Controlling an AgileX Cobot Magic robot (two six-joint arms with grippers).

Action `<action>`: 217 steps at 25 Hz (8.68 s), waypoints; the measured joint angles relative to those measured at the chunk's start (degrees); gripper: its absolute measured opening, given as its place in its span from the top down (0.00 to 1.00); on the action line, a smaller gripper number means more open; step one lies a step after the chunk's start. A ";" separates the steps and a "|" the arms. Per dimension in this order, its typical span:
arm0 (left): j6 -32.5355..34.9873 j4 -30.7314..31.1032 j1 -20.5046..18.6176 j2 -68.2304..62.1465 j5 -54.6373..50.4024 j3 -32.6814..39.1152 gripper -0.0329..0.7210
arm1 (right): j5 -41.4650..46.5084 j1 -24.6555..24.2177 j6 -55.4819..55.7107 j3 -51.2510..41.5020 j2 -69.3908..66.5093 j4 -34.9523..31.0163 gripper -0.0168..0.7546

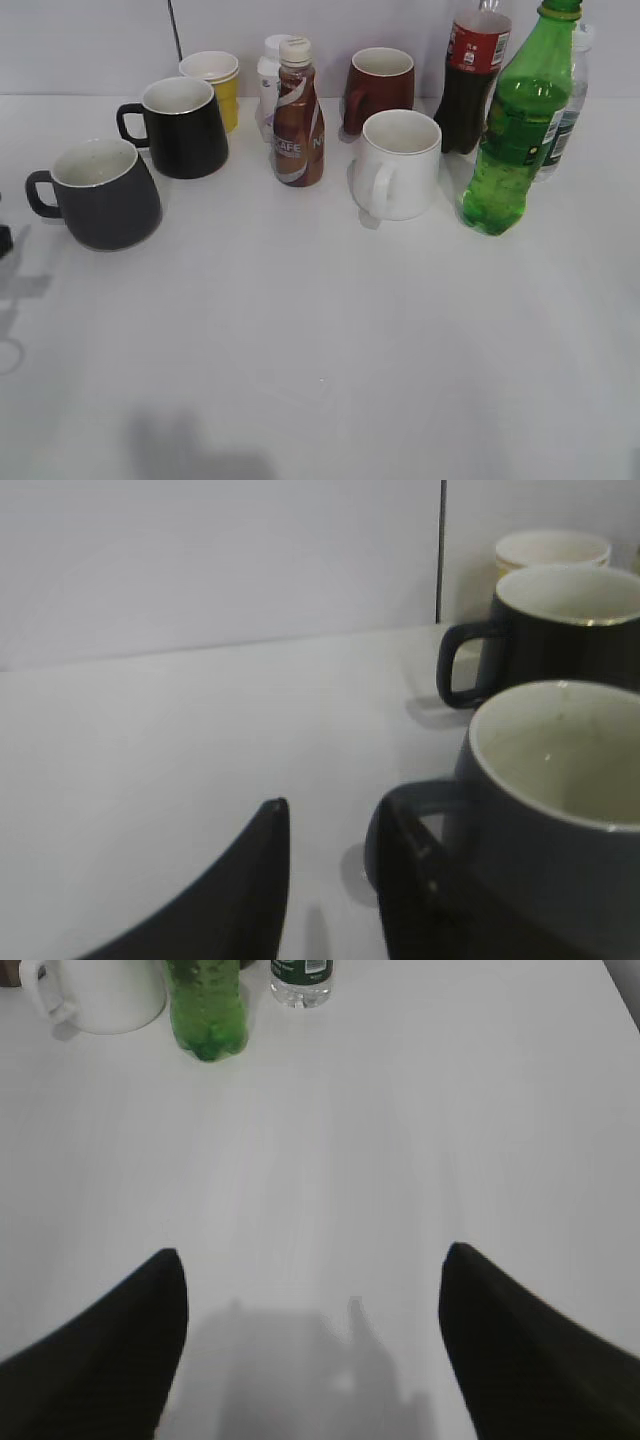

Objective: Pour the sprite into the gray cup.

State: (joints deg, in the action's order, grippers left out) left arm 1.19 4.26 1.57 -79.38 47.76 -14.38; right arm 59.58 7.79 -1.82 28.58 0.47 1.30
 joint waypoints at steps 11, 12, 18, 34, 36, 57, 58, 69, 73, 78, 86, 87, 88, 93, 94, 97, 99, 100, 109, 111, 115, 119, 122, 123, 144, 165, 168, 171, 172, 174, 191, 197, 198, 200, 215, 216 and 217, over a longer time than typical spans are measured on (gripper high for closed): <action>0.00 4.40 -0.07 -19.56 14.39 -2.64 0.49 | 0.00 0.00 0.00 0.00 0.00 0.00 0.22; 0.00 4.40 -0.07 -20.11 14.51 -3.45 0.49 | 0.00 0.00 0.00 0.00 0.00 0.00 0.22; 0.00 5.00 -0.07 -23.27 13.61 -7.36 0.49 | 0.00 0.00 -0.04 0.00 0.00 0.00 0.22; 0.36 10.47 -0.20 -24.93 10.82 -12.57 0.90 | -0.12 0.00 -2.07 0.08 0.00 -4.23 0.22; 0.43 10.71 -0.20 -22.66 10.42 -12.12 0.90 | -2.59 0.00 -3.25 0.84 -0.47 -4.69 0.22; 0.43 13.56 -0.20 -4.98 -1.48 -11.35 0.90 | -83.82 0.00 5.42 -9.67 -48.30 -3.47 0.22; 0.43 13.56 -0.20 -4.68 -2.02 -11.35 0.90 | -86.55 0.00 7.16 -11.53 -50.84 -3.17 0.22; 0.43 13.60 -0.15 -4.45 -3.06 -11.33 0.90 | -115.66 0.30 10.99 -15.55 -78.85 15.29 0.21; 0.43 13.60 -0.05 -4.03 -3.20 -11.33 0.90 | -121.80 0.30 11.16 -12.18 -88.62 15.82 0.16; 0.47 13.60 -0.05 -1.65 -3.19 -11.29 0.90 | -121.20 0.30 12.44 -5.98 -93.55 15.96 0.12; 0.20 16.85 0.19 0.64 -3.19 -11.29 0.90 | -108.82 0.30 17.29 6.45 -93.95 21.64 0.12; 0.20 17.76 0.69 0.63 -3.31 -11.29 0.90 | -107.86 0.30 18.90 7.88 -94.11 23.41 0.12; 0.20 18.37 1.30 0.63 -3.71 -11.29 0.90 | -106.51 0.30 20.48 9.49 -94.44 25.22 0.12; 0.20 19.51 6.56 0.63 -7.80 -11.29 0.90 | -100.13 0.30 23.41 12.67 -96.99 29.30 0.29; 0.20 19.62 7.71 0.63 -8.31 -11.29 0.90 | -100.07 0.30 23.45 12.72 -97.05 29.57 0.35; 0.20 19.75 10.84 0.63 -8.73 -11.29 0.90 | -100.07 0.30 23.76 12.77 -96.90 30.94 0.36; 0.20 19.75 12.99 0.63 -8.73 -11.29 0.90 | -99.16 0.36 24.33 12.77 -95.69 33.69 0.36; 0.20 19.39 14.31 0.77 -8.86 -11.29 0.90 | -97.74 0.61 24.42 12.64 -94.48 35.59 0.36; -1.19 15.57 28.32 4.31 -18.56 -14.56 0.90 | -77.90 14.21 12.23 16.39 -79.56 44.07 0.36; -1.19 14.94 31.26 4.31 -21.73 -16.39 0.90 | -71.79 18.35 8.31 18.81 -79.17 44.07 0.36; -1.19 11.42 36.17 4.31 -27.95 -20.48 0.90 | -62.61 25.38 0.49 22.02 -79.17 44.01 0.36; -1.19 10.50 38.80 4.36 -32.24 -23.05 0.90 | -55.30 30.23 -4.77 24.12 -79.17 44.64 0.36; -1.19 10.43 39.38 4.35 -32.75 -23.28 0.90 | -50.51 32.92 -5.67 25.74 -79.53 48.78 0.36; -1.19 10.43 39.38 4.35 -32.87 -23.28 0.90 | -49.10 33.77 -5.78 26.07 -79.90 50.73 0.36; -1.19 10.31 38.21 4.35 -35.70 -23.28 0.90 | -44.85 36.92 -5.91 26.60 -82.17 73.41 0.36; -1.19 10.32 37.00 4.35 -34.49 -23.28 0.90 | -45.61 36.92 -6.12 26.60 -82.17 89.02 0.36; -1.19 10.32 37.00 4.35 -34.43 -23.28 0.90 | -45.61 36.92 -6.12 26.60 -82.17 89.07 0.36; -1.19 10.32 37.00 4.35 -34.43 -23.28 0.90 | -45.61 36.92 -6.12 26.60 -82.17 88.25 0.36; -1.19 10.32 37.00 4.35 -34.43 -23.28 0.90 | -45.61 36.92 -6.07 26.60 -82.17 87.64 0.36; -1.19 10.32 37.00 4.35 -34.32 -23.28 0.90 | -45.61 36.92 -6.07 26.60 -82.17 85.96 0.36; -1.19 10.38 35.13 4.35 -31.24 -23.28 0.90 | -49.51 36.92 -5.91 26.66 -82.17 48.21 0.36; -1.19 10.26 31.18 4.35 -29.64 -23.28 0.90 | -54.77 32.02 -4.83 26.66 -82.12 23.06 0.36; -1.19 9.86 29.96 4.35 -28.48 -23.28 0.90 | -57.20 30.23 -4.77 26.41 -81.98 18.76 0.36; -1.19 8.10 27.17 4.35 -25.23 -22.73 0.90 | -61.54 25.97 -4.43 25.67 -81.39 12.74 0.36; 1.84 4.23 8.19 -17.79 9.74 -16.22 0.90 | -82.62 18.09 9.47 13.15 -80.93 6.99 0.36; 1.91 4.17 7.67 -19.17 10.51 -16.22 0.90 | -82.67 18.09 9.64 13.13 -80.93 6.99 0.36; 1.91 3.90 7.11 -20.56 11.42 -16.22 0.90 | -82.85 18.09 9.80 13.13 -80.93 6.99 0.36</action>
State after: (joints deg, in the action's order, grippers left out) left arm 3.10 8.16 8.68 -99.94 59.18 -30.60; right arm -23.27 25.87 7.97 41.71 -80.46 8.29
